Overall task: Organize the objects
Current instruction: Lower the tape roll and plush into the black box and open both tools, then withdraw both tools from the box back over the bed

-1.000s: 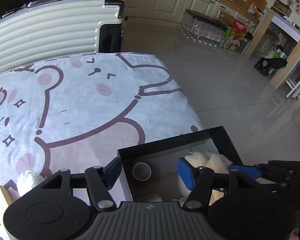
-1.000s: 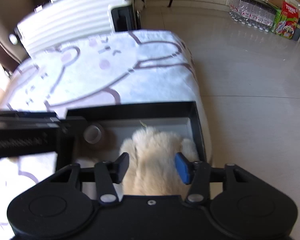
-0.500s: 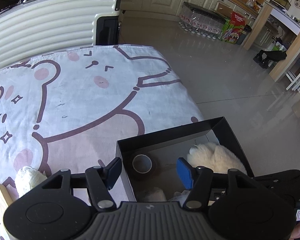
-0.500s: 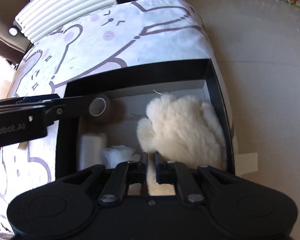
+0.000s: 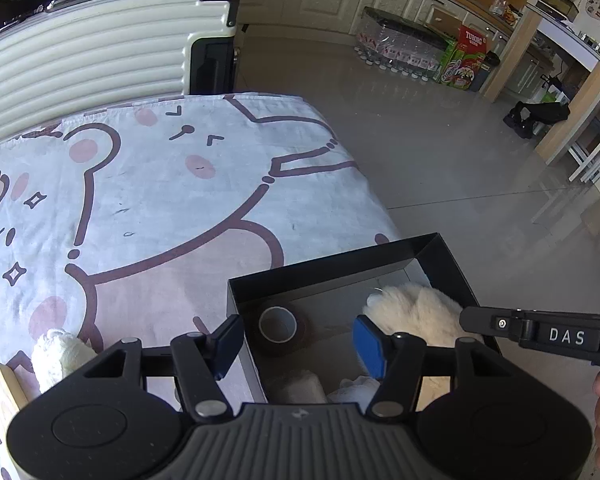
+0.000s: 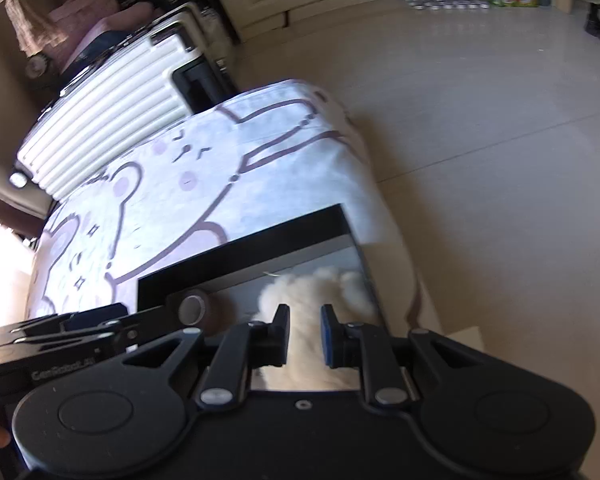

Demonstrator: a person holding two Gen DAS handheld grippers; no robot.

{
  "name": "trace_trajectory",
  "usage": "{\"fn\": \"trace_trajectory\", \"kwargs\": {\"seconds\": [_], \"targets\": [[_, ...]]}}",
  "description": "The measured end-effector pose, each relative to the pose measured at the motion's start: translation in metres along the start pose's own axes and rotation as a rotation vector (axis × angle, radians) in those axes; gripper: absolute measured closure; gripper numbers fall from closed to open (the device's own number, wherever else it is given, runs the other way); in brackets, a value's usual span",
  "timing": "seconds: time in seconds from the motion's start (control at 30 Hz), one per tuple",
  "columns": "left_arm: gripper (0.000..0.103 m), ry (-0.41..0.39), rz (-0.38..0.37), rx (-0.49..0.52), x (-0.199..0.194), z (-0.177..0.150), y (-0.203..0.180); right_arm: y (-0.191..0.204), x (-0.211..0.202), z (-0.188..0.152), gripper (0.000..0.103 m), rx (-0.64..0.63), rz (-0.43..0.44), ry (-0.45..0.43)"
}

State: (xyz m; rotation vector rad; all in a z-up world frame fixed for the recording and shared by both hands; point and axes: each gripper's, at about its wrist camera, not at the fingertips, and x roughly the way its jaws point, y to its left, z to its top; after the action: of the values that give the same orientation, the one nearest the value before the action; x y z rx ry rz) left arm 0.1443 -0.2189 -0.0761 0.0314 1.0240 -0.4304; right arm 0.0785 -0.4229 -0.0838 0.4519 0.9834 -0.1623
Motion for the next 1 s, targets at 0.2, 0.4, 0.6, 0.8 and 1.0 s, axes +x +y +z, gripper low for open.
{"fn": "trace_trajectory", "kwargs": {"seconds": [0.2,0.4,0.6,0.8,1.0], "targets": [[0.042,-0.011,0.006,0.009,-0.013,-0.003,-0.004,0.002,-0.011,-0.007,0.082,-0.032,-0.041,-0.005],[0.042,-0.025,0.032,0.014,-0.033,-0.008,-0.002,0.012,-0.026,-0.017,0.073,-0.079,-0.09,-0.027],[0.041,-0.029,0.061,-0.001,-0.054,-0.014,0.003,0.022,-0.045,-0.025,0.055,-0.109,-0.132,-0.057],[0.036,-0.039,0.089,-0.007,-0.072,-0.022,0.003,0.027,-0.065,-0.034,0.045,-0.136,-0.158,-0.081],[0.022,-0.058,0.14,0.01,-0.088,-0.029,-0.001,0.029,-0.082,-0.042,0.038,-0.149,-0.179,-0.104]]}}
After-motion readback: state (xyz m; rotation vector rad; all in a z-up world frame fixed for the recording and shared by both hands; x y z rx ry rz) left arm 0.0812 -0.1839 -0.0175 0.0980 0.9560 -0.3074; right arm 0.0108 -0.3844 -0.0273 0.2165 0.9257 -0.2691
